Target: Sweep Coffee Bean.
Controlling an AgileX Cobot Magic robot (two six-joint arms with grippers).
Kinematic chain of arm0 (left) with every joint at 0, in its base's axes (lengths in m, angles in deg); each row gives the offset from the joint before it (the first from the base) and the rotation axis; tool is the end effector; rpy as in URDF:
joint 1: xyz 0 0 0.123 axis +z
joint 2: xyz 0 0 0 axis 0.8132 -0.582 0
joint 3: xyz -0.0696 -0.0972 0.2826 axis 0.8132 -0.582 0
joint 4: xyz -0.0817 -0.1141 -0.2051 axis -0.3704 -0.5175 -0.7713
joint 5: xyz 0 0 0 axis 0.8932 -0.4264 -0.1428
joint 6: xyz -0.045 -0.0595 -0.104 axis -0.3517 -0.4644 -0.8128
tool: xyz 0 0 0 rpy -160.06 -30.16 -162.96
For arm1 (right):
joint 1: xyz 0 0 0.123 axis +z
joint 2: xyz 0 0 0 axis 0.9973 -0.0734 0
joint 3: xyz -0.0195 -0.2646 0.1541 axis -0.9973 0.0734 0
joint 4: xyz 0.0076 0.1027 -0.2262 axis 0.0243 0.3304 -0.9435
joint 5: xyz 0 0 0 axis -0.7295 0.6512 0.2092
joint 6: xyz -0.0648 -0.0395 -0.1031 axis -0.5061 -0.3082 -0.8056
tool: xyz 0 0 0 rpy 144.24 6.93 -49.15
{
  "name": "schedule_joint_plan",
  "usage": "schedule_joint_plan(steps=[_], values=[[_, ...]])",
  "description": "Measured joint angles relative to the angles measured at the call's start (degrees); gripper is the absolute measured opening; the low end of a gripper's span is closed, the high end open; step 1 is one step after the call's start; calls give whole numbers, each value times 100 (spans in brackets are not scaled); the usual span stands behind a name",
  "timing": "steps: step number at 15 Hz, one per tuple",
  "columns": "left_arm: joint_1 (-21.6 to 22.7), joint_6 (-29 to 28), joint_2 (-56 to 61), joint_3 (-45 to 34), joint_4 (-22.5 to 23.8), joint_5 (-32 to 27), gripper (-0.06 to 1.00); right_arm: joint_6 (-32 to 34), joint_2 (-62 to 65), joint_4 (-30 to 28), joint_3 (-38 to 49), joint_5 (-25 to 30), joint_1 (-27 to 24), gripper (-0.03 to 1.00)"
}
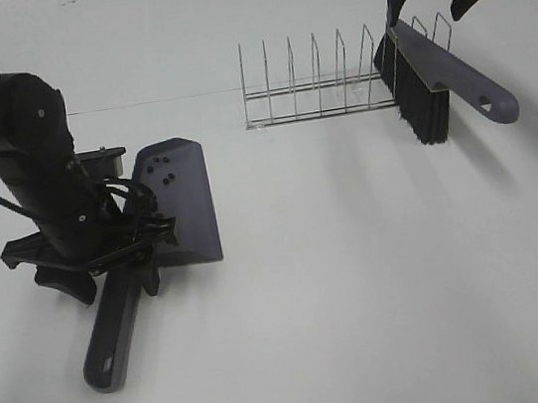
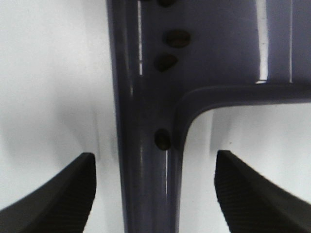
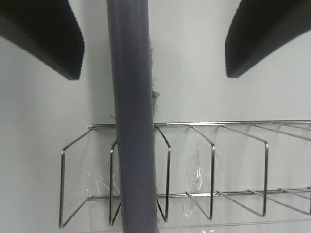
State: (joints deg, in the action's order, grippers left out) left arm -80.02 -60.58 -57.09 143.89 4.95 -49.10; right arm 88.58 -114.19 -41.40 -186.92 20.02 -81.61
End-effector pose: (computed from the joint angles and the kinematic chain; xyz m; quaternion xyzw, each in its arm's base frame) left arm 0.3324 -0.1733 0.0981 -0.0355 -0.9979 0.0539 0.0001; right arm 0.5433 0.0350 0.2147 0.0254 0.9806 0.0005 0.1943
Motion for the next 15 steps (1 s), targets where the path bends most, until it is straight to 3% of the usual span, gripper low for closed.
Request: schedule_joint_plan(steps=[2, 4, 7, 9, 11, 12, 13, 15], values=[[0, 74, 332, 189, 223, -292, 63, -29, 286, 86, 80, 0, 0, 68], [0, 11, 957, 304, 854, -808, 63, -103, 739, 223, 487, -6, 0, 68], [0, -264, 2057, 309, 1713, -1914, 63, -252, 1805, 281, 1736, -11, 0, 68], [0, -309, 2796, 298, 1753, -2372, 63, -390, 2567, 292, 2882, -6, 0, 68], [0, -327, 3633, 52, 1765, -2389, 63, -401, 3335, 292, 4062, -6, 0, 68], [0, -327, 4068, -252, 1765, -2406, 63, -407, 3696, 298, 4629, 0, 0, 68], [0, -327, 4968, -1089, 1753, -2464, 63, -527, 4492, 315, 5546, 6, 0, 68], [0, -327, 5678, -1776, 1696, -2475, 63, -556, 5111, 321, 6262, 6, 0, 68]])
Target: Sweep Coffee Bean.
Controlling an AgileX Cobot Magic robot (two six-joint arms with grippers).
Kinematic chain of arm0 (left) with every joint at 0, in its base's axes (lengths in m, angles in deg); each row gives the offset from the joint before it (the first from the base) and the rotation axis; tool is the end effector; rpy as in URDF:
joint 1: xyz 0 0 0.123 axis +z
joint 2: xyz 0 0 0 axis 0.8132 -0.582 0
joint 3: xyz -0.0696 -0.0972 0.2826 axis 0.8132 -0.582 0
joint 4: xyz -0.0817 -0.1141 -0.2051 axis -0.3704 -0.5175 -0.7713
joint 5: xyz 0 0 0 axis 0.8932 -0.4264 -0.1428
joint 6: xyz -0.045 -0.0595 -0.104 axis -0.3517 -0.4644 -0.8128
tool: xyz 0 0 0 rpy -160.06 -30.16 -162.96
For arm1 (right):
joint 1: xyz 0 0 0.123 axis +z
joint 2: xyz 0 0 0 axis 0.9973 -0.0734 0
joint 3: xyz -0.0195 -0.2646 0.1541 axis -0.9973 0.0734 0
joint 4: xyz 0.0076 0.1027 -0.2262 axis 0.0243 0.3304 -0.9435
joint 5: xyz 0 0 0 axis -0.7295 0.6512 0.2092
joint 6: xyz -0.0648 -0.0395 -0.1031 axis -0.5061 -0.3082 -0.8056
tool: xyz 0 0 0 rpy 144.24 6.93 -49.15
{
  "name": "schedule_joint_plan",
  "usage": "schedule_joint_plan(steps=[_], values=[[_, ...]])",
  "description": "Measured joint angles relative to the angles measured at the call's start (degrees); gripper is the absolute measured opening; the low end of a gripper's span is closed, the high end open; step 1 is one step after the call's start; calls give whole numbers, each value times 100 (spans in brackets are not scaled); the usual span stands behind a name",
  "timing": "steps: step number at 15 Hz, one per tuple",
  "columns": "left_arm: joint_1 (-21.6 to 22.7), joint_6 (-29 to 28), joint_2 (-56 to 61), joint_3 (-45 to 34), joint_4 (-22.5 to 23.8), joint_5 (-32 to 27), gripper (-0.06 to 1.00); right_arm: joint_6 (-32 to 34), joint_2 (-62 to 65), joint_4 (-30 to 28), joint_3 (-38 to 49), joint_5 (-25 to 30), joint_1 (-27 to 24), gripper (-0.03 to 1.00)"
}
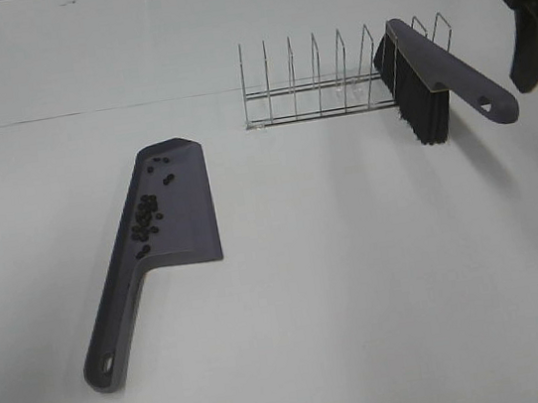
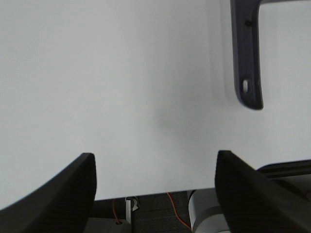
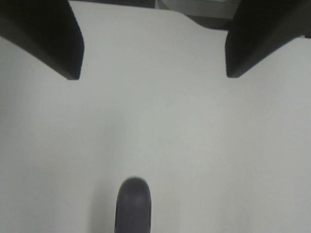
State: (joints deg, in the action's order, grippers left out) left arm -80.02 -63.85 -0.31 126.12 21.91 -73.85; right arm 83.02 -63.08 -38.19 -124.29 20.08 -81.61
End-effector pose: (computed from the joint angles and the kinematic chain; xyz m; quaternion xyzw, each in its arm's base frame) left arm 0.1584 -0.0552 0.2911 0.0708 0.9843 0.0161 0.1609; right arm 0.2879 0.0231 0.2849 -0.0172 0.9954 0.0132 0.0928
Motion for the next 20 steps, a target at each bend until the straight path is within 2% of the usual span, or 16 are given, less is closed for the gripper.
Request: schedule_joint_plan(steps=[3, 5, 7, 10, 13, 14, 15, 16, 20], values=[[0, 109, 1690, -1117, -212, -17, 63, -34, 1404, 166, 1295, -109, 0, 68], [0, 401, 2945, -1541, -235, -29, 63, -138, 2286, 275, 2086, -241, 0, 68], [0, 796, 4097, -1725, -235, -34, 63, -286, 3352, 281, 2739, -481, 0, 68], [0, 1031, 5346, -1765, -241, -23, 63, -533, 4882, 286, 3535, -814, 0, 68], [0, 1209, 5816, -1765, -327, -17, 63, -922, 6280, 510, 3971, -928, 0, 68], [0, 1369, 5879, -1765, -481, -17, 63, -1077, 6778, 647, 4074, -934, 0, 68], [0, 1839, 5879, -1776, -894, -6, 63, -1352, 7781, 940, 4223, -877, 0, 68], [0, 2028, 5879, -1816, -1008, 11, 63, -1409, 8176, 1031, 4240, -865, 0, 68], [0, 2217, 5879, -2023, -1140, 155, 63, -1507, 8629, 1083, 4246, -825, 0, 68]])
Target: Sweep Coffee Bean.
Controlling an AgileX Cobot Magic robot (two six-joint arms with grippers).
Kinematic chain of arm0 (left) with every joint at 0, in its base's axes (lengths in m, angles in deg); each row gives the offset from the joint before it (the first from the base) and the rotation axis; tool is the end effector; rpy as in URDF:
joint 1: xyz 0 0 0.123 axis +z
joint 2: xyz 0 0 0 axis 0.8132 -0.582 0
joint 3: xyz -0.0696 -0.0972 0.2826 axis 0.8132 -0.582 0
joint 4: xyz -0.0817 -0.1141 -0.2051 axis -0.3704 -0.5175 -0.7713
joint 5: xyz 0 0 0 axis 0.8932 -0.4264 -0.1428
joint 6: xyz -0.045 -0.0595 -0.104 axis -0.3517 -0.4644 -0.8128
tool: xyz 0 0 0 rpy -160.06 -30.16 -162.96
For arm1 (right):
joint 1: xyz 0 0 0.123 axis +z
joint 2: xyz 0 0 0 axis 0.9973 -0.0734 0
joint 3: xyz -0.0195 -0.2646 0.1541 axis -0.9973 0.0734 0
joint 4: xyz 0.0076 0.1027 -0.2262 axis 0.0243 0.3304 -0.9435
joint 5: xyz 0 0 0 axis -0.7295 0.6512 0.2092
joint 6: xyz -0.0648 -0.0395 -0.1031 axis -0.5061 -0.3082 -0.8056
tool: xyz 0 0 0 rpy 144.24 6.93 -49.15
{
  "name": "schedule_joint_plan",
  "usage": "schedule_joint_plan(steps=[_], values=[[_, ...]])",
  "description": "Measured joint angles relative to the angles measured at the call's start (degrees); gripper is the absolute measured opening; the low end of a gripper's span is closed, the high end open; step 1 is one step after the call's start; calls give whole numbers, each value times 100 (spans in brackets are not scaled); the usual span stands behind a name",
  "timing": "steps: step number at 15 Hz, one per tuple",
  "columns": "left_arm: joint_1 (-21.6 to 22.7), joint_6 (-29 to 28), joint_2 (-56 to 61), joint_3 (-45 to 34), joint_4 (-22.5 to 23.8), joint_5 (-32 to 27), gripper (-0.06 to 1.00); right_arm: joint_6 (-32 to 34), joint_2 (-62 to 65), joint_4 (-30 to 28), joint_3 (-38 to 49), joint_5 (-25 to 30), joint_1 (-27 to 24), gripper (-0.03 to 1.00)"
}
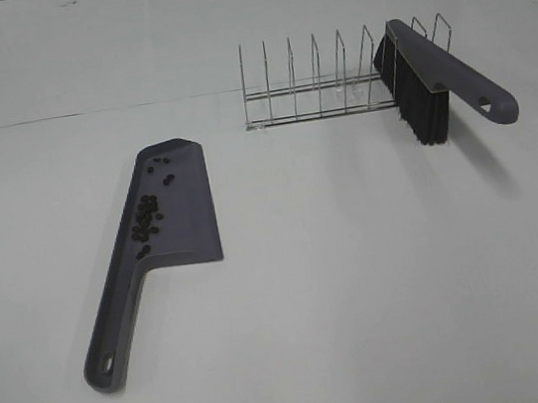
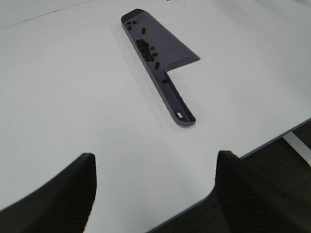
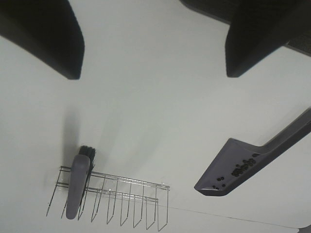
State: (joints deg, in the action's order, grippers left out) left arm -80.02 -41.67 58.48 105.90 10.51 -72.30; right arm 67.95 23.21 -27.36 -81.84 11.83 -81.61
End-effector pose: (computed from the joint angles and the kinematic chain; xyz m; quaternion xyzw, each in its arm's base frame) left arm -0.0079 -0.0018 0.2581 0.2194 0.8527 -0.1141 0.4603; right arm -0.0021 0.0229 0.2617 -0.1330 0.8385 0.0620 0.5247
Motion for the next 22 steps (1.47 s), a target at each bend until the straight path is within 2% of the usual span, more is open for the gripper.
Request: schedule_joint_plan(steps=[3, 6, 18, 19, 21, 22], values=[[0, 132, 0, -120, -57, 476, 63, 0, -6, -6, 0, 6, 0, 68], [0, 143, 0, -258, -97, 710, 63, 0, -11, -6, 0, 11, 0, 68], [80, 160, 0, -264, -103, 728, 63, 0, -11, -6, 0, 11, 0, 68], [802, 160, 0, -264, -115, 728, 63, 0, -11, 0, 0, 11, -23, 68], [1759, 160, 103, -264, -103, 733, 63, 0, 0, 63, 0, 11, -74, 68], [1960, 160, 143, -264, -103, 733, 63, 0, 0, 74, 0, 11, -74, 68]])
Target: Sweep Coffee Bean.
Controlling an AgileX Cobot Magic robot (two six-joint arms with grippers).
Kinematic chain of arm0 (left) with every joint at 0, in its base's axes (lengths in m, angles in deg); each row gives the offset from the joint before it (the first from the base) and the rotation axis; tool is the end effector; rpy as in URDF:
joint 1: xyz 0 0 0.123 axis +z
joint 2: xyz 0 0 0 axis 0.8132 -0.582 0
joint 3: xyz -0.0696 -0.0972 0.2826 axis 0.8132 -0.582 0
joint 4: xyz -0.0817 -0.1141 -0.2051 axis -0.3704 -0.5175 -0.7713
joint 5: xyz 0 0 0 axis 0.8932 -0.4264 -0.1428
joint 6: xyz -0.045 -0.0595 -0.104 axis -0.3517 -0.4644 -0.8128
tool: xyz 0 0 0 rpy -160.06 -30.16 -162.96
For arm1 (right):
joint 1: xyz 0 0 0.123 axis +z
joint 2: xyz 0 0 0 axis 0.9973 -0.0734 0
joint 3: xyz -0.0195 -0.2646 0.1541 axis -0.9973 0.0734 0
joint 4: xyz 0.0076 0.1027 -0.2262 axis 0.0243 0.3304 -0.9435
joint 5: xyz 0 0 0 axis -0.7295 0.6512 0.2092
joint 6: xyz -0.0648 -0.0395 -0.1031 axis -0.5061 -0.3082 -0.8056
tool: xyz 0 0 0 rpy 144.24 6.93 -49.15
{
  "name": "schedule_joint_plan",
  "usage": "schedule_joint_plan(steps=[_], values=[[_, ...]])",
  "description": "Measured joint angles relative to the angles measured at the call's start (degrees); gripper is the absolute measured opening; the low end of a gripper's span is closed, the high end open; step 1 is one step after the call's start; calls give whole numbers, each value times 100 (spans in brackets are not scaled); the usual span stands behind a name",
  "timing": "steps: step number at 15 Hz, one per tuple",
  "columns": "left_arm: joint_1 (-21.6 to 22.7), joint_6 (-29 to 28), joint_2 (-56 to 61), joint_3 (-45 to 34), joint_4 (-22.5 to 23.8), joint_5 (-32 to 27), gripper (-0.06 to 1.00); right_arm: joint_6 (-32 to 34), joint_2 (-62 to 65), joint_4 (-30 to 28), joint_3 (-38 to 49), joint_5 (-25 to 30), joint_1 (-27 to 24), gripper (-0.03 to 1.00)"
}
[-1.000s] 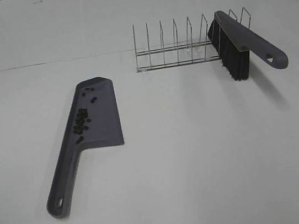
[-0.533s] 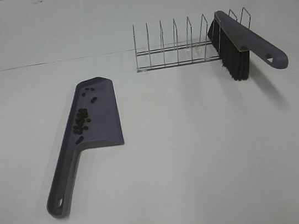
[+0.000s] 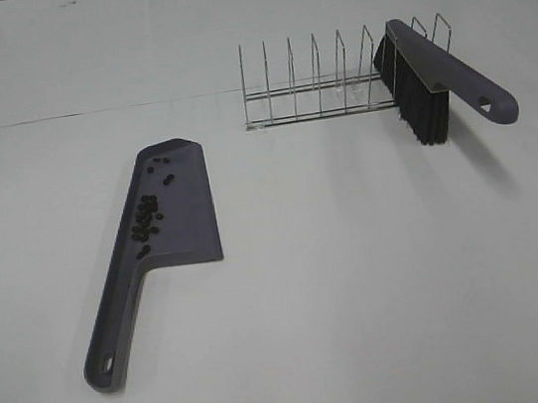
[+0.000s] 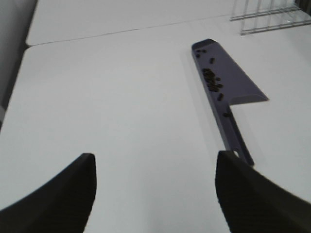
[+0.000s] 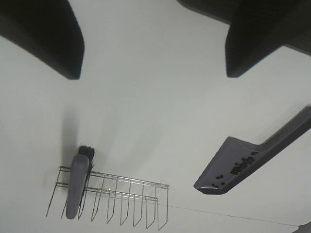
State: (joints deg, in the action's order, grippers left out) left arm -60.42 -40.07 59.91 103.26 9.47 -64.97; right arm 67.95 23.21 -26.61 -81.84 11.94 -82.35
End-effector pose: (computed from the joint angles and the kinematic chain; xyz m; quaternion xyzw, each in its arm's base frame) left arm 0.0021 -0.0071 0.2583 0.0796 0.8500 -0.0372 0.5195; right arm -0.0021 0.0244 0.2617 -0.1280 0.8392 0.0651 0.5245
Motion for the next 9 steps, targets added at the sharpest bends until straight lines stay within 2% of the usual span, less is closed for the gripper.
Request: schedule_joint_plan(steps=[2, 3, 6, 9], values=[[476, 0, 6, 0, 0, 0, 63, 0, 0, 11, 0, 0, -6, 68], [550, 0, 6, 0, 0, 0, 63, 0, 0, 11, 0, 0, -6, 68], [573, 0, 6, 0, 0, 0, 63, 0, 0, 17, 0, 0, -17, 68], [573, 0, 6, 0, 0, 0, 63, 0, 0, 17, 0, 0, -350, 68]])
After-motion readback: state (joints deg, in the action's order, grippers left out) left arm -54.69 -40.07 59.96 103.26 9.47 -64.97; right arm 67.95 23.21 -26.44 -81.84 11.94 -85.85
